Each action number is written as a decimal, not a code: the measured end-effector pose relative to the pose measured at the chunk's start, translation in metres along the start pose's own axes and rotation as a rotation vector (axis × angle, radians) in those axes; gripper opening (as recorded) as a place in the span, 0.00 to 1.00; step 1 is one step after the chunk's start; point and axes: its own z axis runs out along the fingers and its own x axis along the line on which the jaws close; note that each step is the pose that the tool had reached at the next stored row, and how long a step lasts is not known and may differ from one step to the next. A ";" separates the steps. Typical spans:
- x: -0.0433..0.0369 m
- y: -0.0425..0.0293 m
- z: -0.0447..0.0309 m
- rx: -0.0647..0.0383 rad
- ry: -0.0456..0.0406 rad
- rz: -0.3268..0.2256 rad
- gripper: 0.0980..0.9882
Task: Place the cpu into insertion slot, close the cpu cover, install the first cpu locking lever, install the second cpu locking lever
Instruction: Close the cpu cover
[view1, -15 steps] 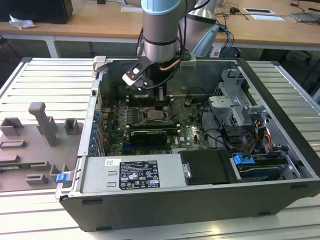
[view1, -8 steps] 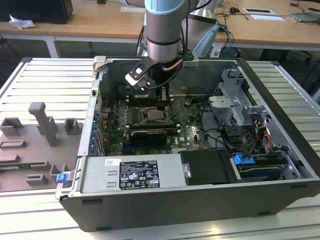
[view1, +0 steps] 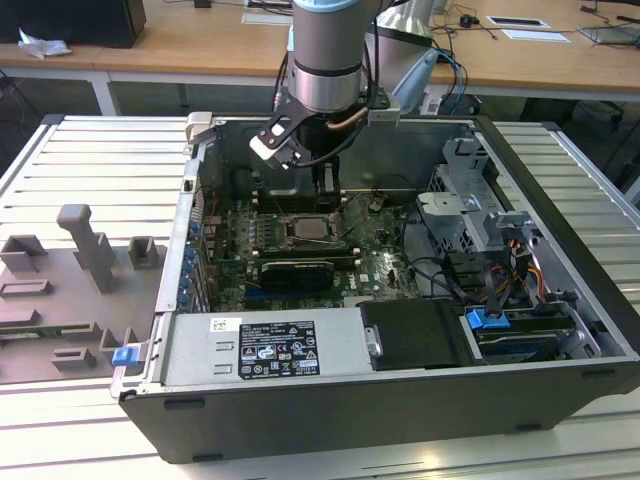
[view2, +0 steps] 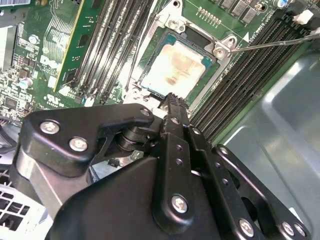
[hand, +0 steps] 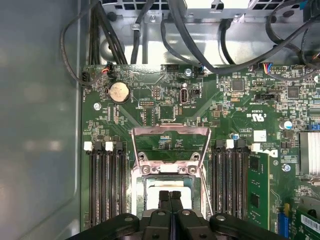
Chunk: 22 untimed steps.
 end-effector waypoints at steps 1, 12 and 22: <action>0.0000 0.0000 -0.0001 0.000 0.0000 0.000 0.01; 0.0000 0.0002 -0.0041 0.000 -0.0002 0.000 0.01; 0.0002 0.0009 -0.0166 0.000 -0.0001 0.000 0.01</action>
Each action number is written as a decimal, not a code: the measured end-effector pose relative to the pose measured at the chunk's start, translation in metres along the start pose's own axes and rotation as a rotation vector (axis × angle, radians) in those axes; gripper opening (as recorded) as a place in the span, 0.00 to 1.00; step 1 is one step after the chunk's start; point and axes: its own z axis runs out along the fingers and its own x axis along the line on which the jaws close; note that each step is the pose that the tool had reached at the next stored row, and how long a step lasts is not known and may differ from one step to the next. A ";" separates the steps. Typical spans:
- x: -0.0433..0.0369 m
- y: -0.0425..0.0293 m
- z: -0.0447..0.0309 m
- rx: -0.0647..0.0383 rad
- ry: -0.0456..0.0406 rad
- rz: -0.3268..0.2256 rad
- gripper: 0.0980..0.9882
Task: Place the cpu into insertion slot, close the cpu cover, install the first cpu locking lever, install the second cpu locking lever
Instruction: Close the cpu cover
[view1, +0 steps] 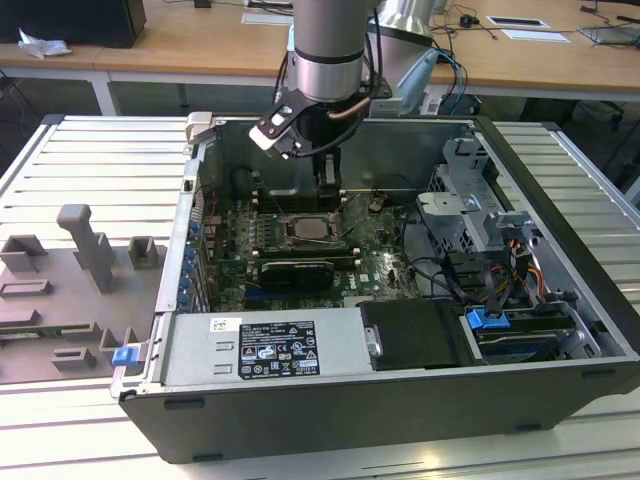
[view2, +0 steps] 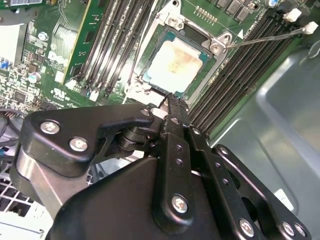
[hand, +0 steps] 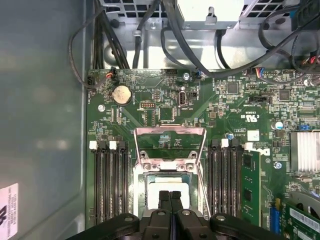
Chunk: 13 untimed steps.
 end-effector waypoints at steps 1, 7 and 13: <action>0.0000 0.0001 -0.0025 0.000 -0.0001 0.000 0.01; 0.0002 0.0069 -0.0088 0.000 0.0002 0.000 0.01; 0.0003 0.0326 -0.0072 0.003 -0.0001 0.000 0.01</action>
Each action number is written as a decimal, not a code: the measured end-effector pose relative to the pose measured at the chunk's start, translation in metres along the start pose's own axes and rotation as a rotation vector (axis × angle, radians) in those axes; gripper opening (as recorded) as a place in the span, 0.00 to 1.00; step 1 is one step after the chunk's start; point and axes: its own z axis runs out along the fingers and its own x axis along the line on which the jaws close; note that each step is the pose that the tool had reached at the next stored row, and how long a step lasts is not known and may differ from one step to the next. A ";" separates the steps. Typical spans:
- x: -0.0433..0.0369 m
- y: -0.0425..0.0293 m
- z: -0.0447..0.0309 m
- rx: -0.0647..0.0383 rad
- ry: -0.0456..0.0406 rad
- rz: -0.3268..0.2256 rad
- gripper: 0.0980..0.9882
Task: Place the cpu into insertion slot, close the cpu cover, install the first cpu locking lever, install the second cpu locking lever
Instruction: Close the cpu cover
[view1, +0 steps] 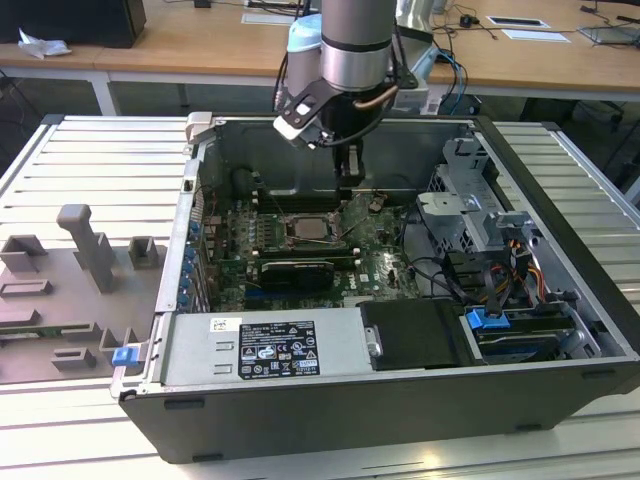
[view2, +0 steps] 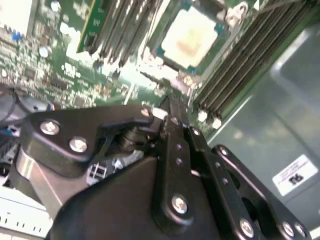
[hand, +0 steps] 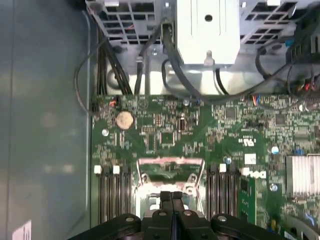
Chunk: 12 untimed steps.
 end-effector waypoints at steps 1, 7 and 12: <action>0.0000 0.0016 0.0002 0.000 0.0000 0.000 0.01; 0.0001 0.0194 0.0017 0.000 0.0001 0.000 0.01; 0.0004 0.0328 0.0037 0.000 0.0011 -0.017 0.01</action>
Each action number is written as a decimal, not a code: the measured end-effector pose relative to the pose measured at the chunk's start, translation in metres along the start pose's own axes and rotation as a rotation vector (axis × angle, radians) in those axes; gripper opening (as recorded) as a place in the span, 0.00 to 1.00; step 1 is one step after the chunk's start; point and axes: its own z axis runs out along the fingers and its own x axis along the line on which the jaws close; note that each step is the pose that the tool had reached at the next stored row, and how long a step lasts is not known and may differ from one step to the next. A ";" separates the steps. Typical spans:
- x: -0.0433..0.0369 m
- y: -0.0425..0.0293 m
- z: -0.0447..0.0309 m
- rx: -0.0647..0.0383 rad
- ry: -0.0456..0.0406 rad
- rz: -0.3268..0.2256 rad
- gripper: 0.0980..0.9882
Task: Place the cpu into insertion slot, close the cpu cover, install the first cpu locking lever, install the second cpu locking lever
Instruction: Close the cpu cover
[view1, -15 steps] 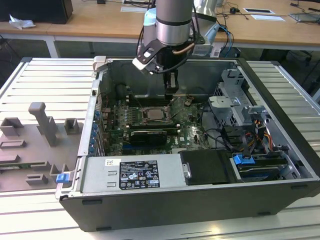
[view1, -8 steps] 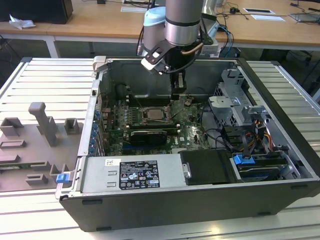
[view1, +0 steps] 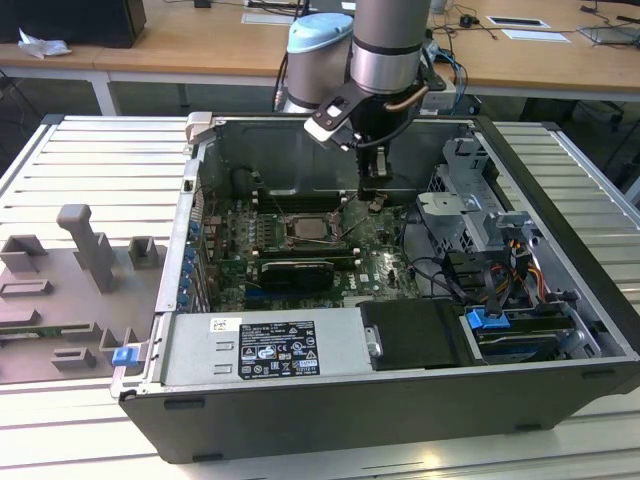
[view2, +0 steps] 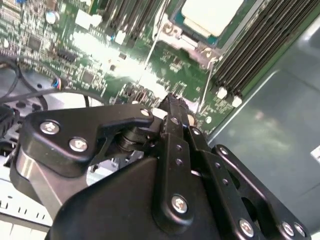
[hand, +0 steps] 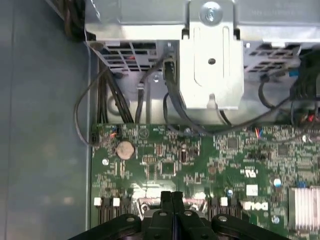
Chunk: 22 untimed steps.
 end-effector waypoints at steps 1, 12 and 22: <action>0.0000 0.0014 0.0002 0.000 0.0002 -0.005 0.01; 0.0007 0.0155 0.0096 0.001 0.0015 -0.032 0.01; 0.0009 -0.0125 0.0139 0.003 0.0015 -0.032 0.01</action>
